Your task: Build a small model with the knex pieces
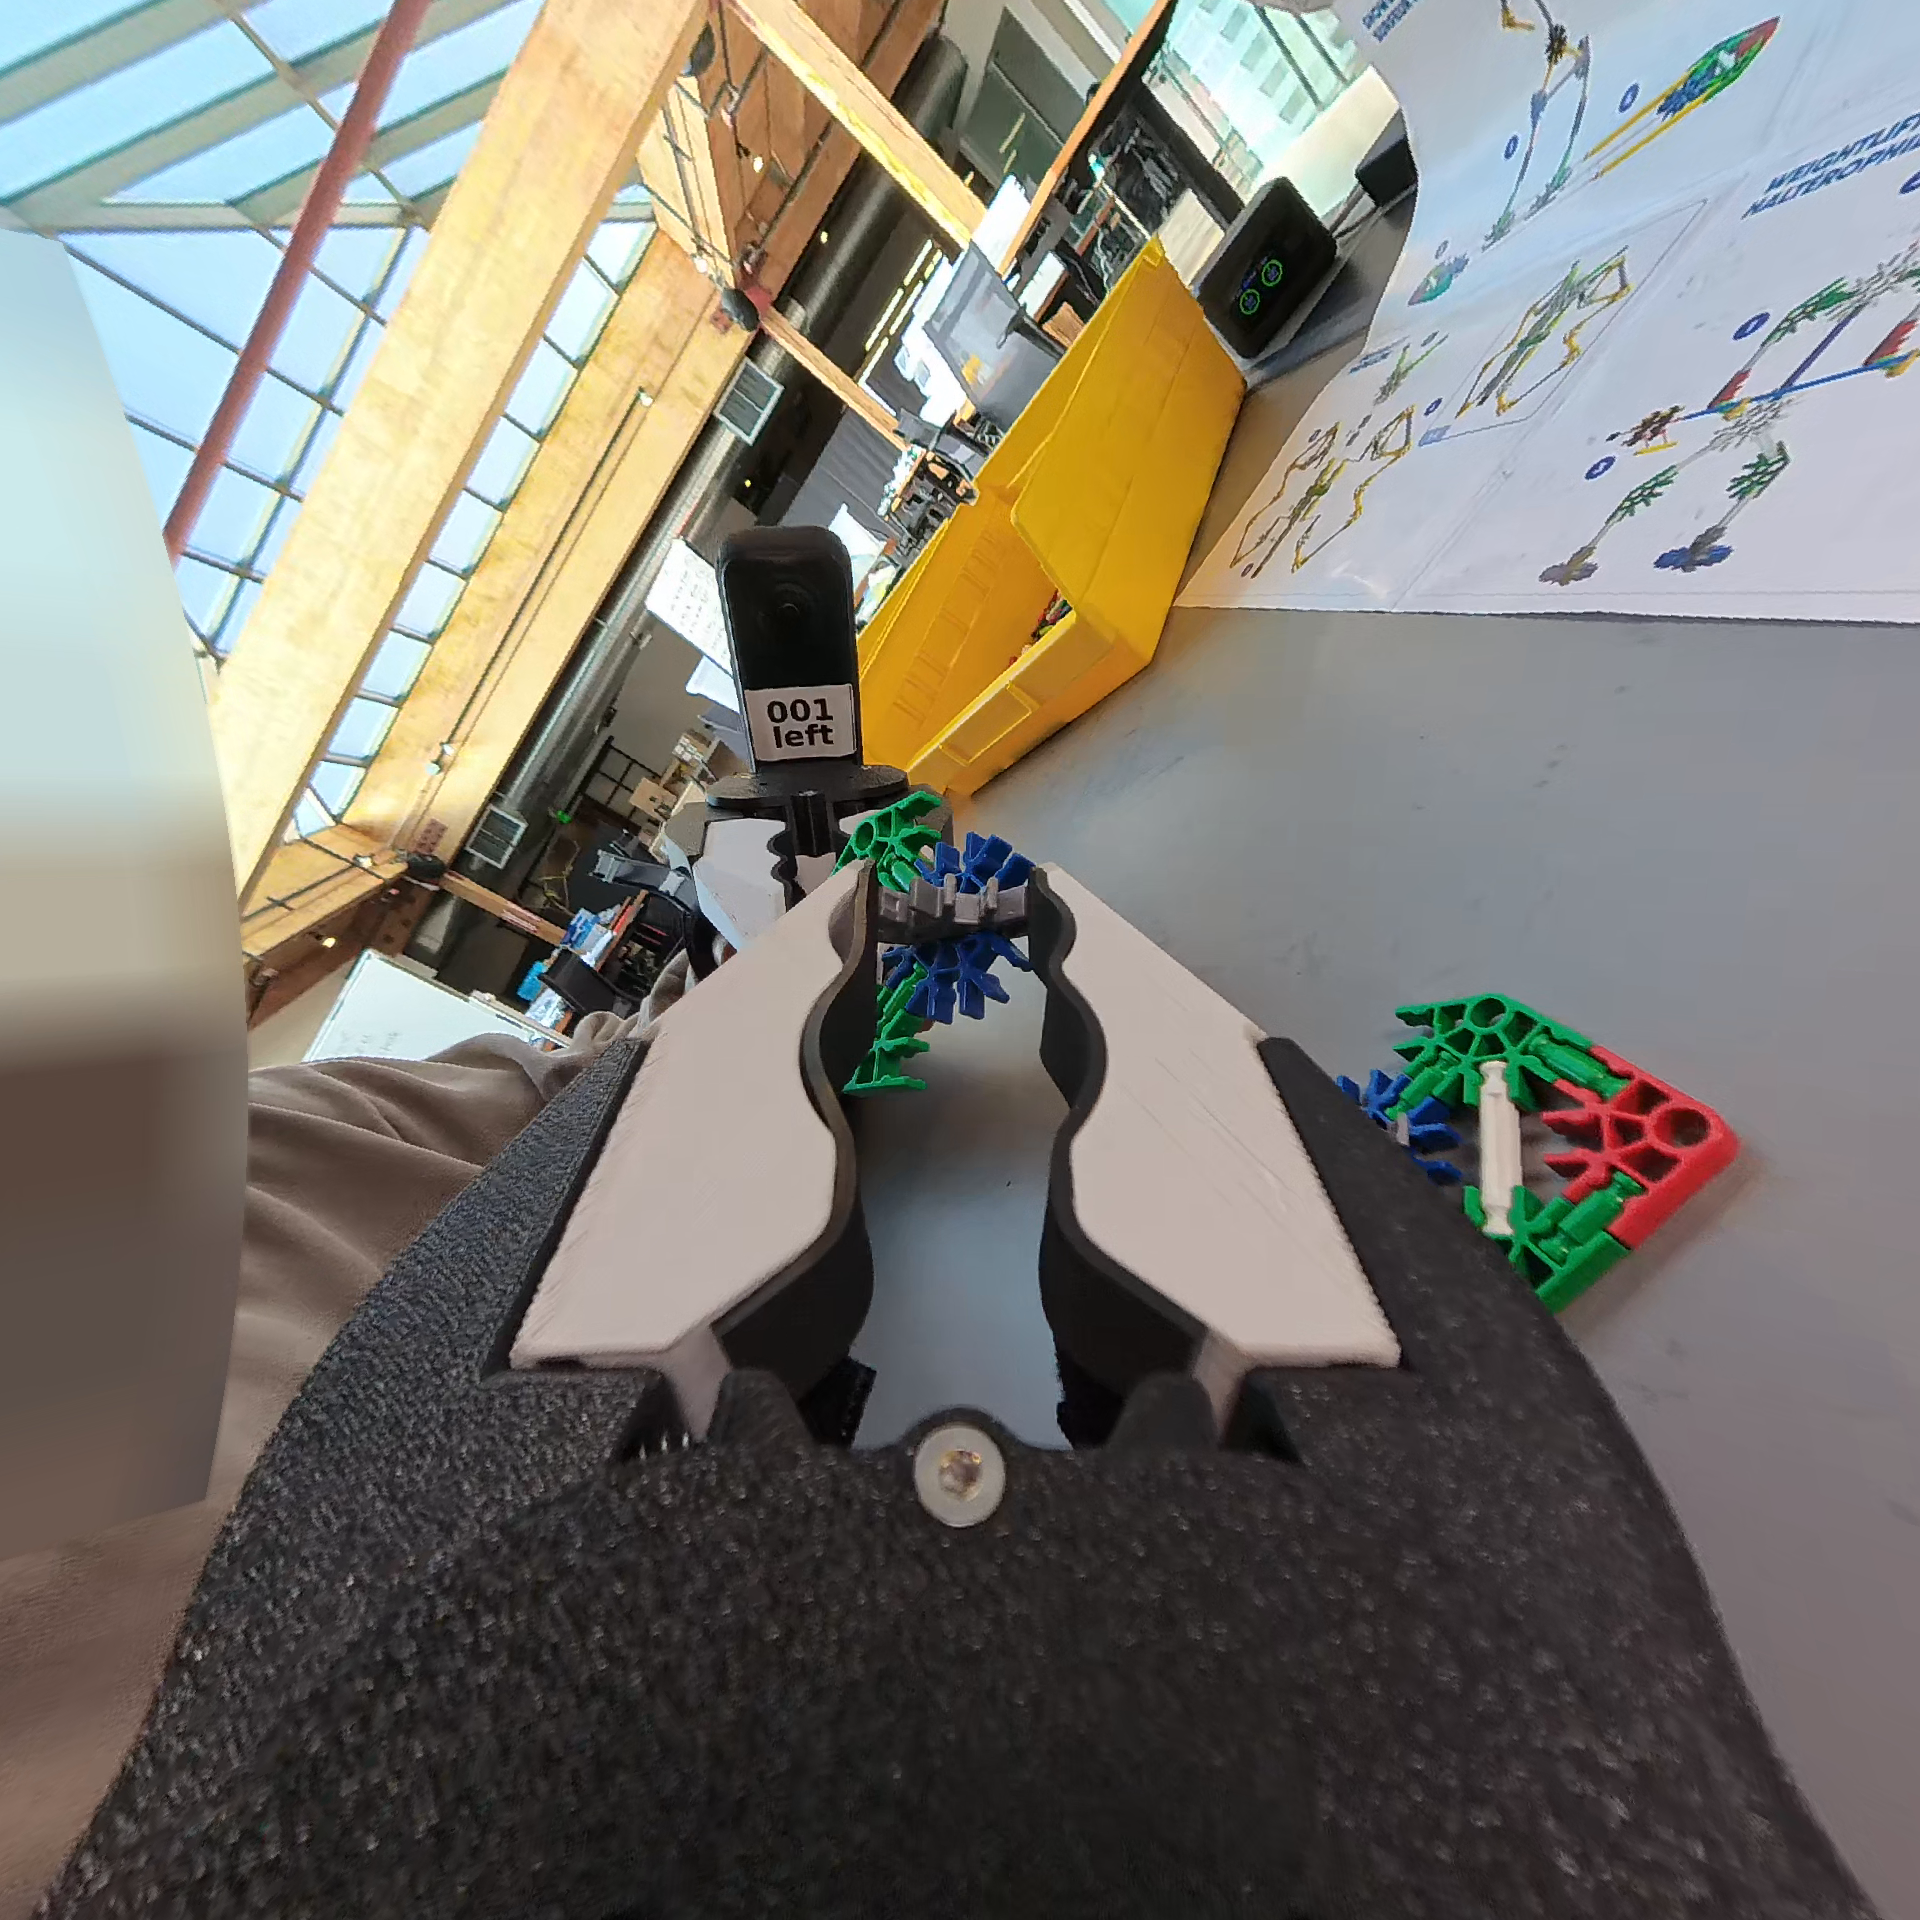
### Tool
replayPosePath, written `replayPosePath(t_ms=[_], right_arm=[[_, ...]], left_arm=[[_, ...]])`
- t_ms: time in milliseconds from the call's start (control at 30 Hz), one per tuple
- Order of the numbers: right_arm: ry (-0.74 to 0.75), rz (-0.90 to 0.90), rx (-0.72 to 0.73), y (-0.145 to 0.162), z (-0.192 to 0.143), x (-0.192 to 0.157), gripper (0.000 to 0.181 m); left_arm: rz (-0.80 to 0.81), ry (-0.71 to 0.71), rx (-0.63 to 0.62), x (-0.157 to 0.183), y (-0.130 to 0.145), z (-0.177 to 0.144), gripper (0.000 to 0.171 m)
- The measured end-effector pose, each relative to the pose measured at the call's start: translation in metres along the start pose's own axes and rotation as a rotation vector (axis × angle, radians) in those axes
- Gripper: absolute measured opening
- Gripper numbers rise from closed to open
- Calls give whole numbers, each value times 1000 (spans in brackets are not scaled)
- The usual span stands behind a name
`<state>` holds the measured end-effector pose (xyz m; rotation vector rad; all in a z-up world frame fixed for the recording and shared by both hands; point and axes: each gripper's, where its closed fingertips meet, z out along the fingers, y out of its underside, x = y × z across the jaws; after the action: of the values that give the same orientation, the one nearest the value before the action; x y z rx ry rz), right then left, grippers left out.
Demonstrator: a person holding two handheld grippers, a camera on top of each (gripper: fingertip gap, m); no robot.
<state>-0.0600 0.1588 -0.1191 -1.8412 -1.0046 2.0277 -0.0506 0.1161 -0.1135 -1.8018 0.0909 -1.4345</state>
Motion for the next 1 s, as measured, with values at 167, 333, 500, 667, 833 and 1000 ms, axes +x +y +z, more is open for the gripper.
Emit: replayPosePath(t_ms=[167,333,500,667,833,1000], right_arm=[[3,11,5,0,0,2,27],[3,-2,9,-1,0,1,27],[-46,-77,61,-10,-2,-11,21],[-39,-408,66,-14,-5,-33,42],[-81,-671,44,-2,-3,-60,54],[-60,-942,-25,21,4,-74,43]], left_arm=[[-6,-1,0,-1,0,0,10],[1,-2,0,-2,0,0,10],[105,-8,-10,-1,2,-1,9],[461,-71,-10,5,-2,-7,5],[722,-118,26,18,-5,-10,4],[918,-57,54,39,2,-8,5]])
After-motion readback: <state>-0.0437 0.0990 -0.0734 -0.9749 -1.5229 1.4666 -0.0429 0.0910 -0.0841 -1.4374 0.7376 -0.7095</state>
